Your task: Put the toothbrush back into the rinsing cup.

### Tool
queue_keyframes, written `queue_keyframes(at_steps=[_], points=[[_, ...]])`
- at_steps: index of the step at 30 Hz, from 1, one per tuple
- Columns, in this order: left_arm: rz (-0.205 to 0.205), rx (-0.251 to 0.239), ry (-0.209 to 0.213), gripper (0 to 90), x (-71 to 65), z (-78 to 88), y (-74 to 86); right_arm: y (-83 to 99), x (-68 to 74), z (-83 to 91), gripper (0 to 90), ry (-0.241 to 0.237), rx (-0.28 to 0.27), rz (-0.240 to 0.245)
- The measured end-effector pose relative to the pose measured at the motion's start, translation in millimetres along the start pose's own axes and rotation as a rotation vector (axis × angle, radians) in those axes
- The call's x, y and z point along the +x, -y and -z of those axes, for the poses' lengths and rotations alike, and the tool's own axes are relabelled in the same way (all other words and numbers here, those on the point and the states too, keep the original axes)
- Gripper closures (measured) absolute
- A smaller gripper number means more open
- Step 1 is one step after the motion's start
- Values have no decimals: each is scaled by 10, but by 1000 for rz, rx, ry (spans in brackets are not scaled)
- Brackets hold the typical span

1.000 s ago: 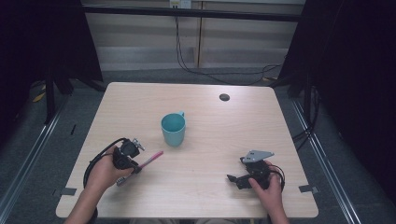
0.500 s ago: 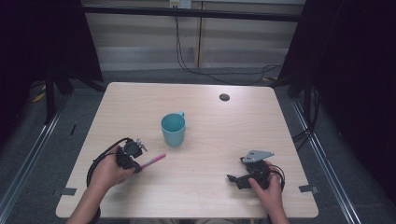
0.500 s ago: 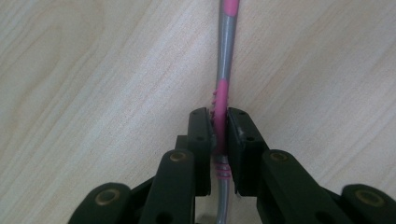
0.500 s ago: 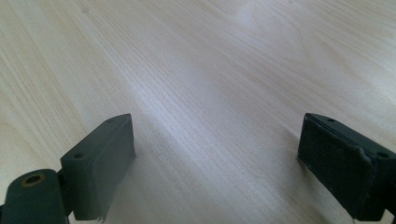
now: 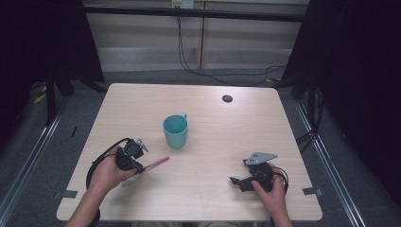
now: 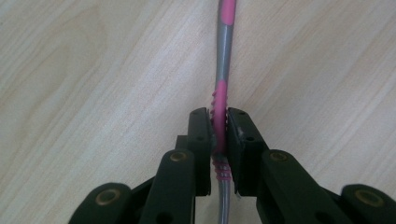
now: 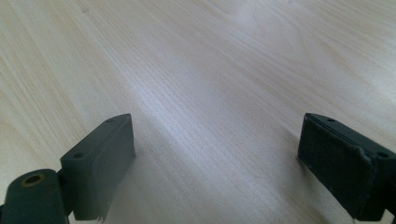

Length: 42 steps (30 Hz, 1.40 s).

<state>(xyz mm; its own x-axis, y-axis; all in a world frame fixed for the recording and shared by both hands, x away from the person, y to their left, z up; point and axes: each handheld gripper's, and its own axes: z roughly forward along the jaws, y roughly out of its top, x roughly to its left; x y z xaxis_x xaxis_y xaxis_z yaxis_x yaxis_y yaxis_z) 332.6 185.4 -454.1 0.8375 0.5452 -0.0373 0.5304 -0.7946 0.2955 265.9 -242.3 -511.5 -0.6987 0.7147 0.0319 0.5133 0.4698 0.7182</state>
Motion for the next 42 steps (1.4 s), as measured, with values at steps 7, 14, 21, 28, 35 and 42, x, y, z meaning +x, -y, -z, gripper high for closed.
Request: queue_keyframes(at_steps=[7, 14, 21, 28, 35, 42], points=[[-5, -11, 14, 806, -20, -8, -10, -1, 0, 0, 102, 0, 1, -2], [-12, -11, 17, 804, -11, -88, 23, -1, 0, 0, 102, 0, 1, -2], [-16, -16, 20, 785, -3, -125, 23, -1, -2, -1, 102, 1, 1, -1], [-17, -5, 10, 740, -37, -161, -39, -2, -4, -3, 102, 1, -1, 2], [-14, 25, 11, 819, -76, -169, -103, -2, -4, -3, 102, 1, 0, 1], [-11, 7, 37, 820, -88, -67, -115, -11, -8, -11, 99, 5, 0, 2]])
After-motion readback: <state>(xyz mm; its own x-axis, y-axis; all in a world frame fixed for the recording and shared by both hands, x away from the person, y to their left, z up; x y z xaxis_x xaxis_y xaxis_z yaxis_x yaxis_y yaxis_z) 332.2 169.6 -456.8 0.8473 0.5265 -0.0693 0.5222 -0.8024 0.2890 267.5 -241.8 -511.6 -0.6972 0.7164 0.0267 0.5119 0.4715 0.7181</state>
